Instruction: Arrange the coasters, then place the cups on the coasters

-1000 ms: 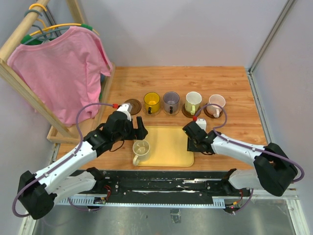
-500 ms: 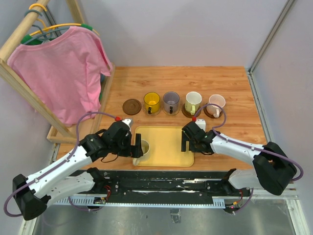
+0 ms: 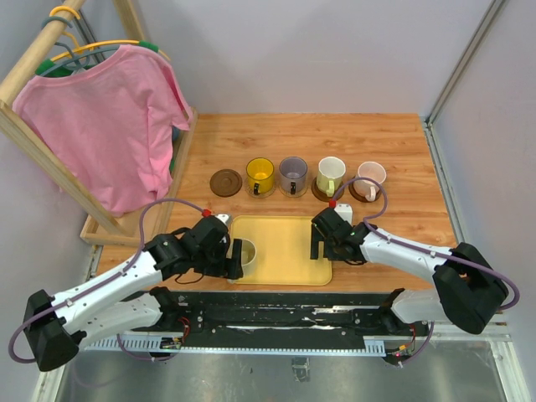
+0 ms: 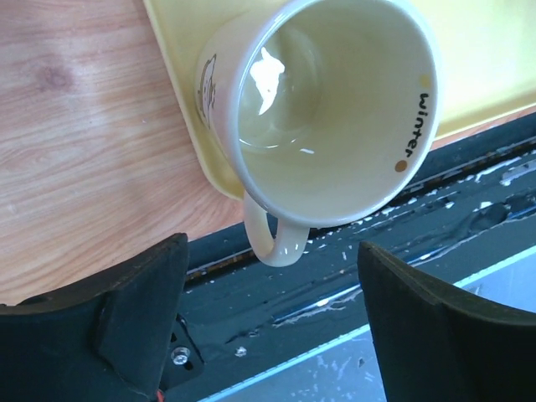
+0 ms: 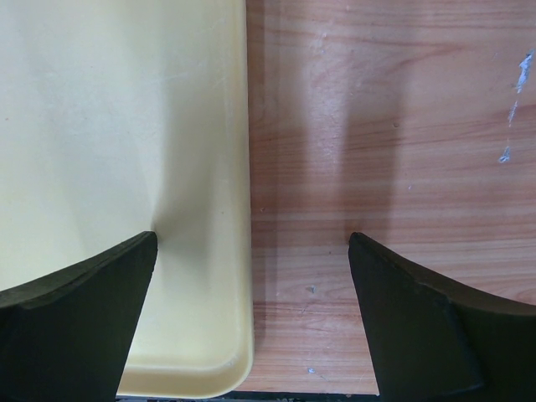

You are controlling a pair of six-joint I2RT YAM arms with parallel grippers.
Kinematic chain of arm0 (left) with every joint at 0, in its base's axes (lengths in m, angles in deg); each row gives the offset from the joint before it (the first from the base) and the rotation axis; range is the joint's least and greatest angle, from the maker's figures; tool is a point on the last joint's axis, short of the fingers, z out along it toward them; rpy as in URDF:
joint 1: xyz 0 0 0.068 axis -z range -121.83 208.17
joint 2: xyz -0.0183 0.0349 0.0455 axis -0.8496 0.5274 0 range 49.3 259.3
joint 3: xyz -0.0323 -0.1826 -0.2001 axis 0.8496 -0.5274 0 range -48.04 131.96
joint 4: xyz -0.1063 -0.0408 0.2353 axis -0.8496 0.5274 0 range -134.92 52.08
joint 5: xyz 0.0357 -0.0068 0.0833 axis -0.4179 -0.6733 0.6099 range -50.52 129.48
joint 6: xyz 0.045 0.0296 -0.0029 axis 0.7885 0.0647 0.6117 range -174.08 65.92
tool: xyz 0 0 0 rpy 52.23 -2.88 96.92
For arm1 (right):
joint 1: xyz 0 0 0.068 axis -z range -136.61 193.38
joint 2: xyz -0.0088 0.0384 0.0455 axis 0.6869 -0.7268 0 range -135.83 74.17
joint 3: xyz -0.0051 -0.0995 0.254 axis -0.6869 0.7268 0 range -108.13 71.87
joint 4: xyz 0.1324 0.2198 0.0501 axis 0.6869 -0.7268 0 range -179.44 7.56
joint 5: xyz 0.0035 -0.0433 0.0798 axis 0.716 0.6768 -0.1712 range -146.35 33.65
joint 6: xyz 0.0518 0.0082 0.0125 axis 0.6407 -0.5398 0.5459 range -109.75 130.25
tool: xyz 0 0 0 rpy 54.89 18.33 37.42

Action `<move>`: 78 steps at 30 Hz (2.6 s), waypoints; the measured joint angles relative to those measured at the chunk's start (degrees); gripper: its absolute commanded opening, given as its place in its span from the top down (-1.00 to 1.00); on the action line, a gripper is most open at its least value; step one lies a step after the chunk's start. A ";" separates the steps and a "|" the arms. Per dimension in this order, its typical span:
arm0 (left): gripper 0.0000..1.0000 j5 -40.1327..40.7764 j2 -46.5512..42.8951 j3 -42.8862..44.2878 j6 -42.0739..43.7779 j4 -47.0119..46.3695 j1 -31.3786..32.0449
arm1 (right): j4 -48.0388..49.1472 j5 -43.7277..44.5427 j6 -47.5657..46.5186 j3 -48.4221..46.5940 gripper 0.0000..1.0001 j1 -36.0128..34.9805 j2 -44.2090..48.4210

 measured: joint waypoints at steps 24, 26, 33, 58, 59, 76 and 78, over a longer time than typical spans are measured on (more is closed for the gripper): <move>0.31 0.13 0.68 -5.11 -6.51 -9.86 2.60 | 0.79 0.00 -0.24 0.57 -0.94 0.00 0.39; 0.32 0.13 1.46 -5.11 -6.49 -10.82 2.89 | 1.01 0.00 -0.33 0.79 -0.94 0.00 0.66; 0.41 0.31 4.39 -5.11 -6.47 -12.79 3.52 | 1.66 0.00 -0.72 1.70 -0.94 0.00 1.68; 0.99 8.22 7.48 -0.15 -2.80 -12.63 7.23 | 2.14 0.02 -0.85 2.23 -0.94 -0.02 2.27; 0.99 8.74 7.82 0.76 -2.29 -12.70 7.32 | 2.12 0.02 -0.85 2.23 -0.94 0.00 2.27; 0.99 22.43 17.40 12.90 5.99 -14.69 7.02 | 2.21 0.81 -0.85 2.89 -0.94 0.00 3.17; 0.99 23.12 17.88 13.66 6.95 -15.45 5.77 | 2.19 1.03 -0.83 3.32 -0.94 0.00 3.78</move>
